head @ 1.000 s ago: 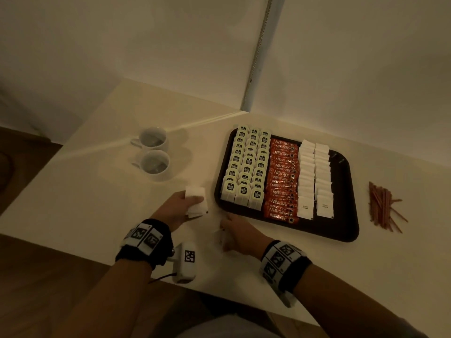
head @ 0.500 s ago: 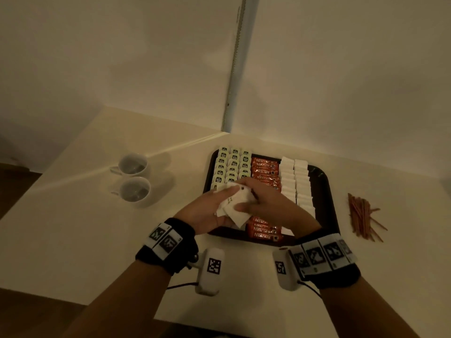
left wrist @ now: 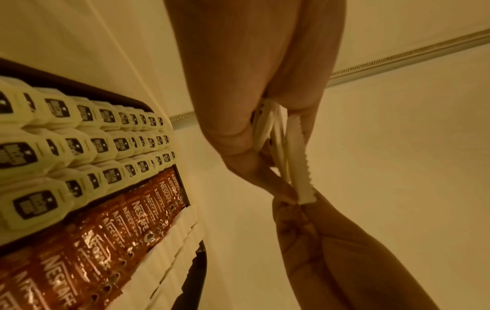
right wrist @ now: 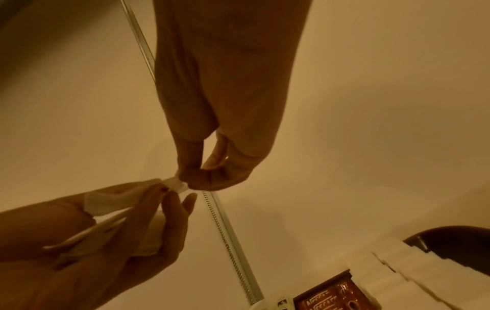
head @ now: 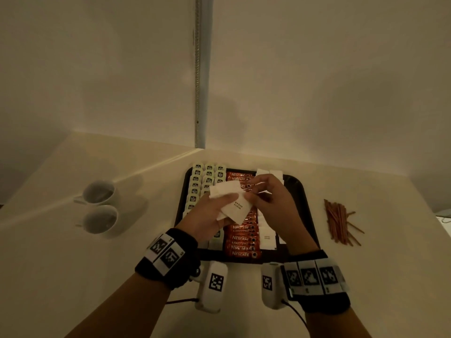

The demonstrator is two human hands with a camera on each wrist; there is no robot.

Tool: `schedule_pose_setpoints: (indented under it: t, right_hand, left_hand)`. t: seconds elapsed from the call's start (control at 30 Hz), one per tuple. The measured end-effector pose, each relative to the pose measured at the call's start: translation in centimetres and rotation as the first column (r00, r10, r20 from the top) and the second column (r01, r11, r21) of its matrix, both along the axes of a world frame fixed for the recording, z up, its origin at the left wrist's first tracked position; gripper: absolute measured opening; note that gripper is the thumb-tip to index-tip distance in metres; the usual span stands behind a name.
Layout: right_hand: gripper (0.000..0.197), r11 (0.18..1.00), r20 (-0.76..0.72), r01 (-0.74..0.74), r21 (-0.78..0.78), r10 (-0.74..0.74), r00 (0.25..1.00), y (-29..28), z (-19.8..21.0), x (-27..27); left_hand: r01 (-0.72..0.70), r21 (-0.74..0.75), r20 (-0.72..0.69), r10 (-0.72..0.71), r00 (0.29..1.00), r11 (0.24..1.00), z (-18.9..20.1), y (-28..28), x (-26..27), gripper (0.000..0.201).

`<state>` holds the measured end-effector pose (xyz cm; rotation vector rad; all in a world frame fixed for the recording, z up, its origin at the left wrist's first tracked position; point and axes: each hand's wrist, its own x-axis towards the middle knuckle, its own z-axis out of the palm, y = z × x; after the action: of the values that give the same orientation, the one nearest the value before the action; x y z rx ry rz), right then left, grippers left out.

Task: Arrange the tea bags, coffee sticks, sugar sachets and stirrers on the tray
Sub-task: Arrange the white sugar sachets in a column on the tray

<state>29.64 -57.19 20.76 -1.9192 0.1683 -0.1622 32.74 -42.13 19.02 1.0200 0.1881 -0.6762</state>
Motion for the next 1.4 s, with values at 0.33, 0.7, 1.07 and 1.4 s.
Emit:
schedule_pose_setpoints:
  t: [0.33,0.7,1.07,1.4]
  right_hand:
    - [0.012,0.984,-0.165,-0.149,-0.095,0.132,0.977,-2.7,-0.4,0.6]
    - [0.016,0.88,-0.24,-0.01,0.475,0.141,0.96,-2.6,-1.5,0.2]
    - [0.018,0.942,-0.078,0.001,0.336,0.027,0.997,-2.8,-1.7,0.1]
    - [0.006,0.987,-0.065,0.029,0.158,-0.019,0.998,-4.6,-0.8,0.1]
  left_hand:
    - [-0.08,-0.07,-0.079,0.074,0.994,0.994,-0.1,-1.3,1.5,0.015]
    - [-0.125,0.197,0.271,0.068,0.96,0.972,-0.7,-2.7,2.3,0.049]
    - [-0.13,0.318,0.542,-0.067,0.838,0.939,1.1,-2.1,1.9,0.018]
    - [-0.078,0.167,0.29,0.026,0.957,0.983,0.3,-2.1,1.1,0.037]
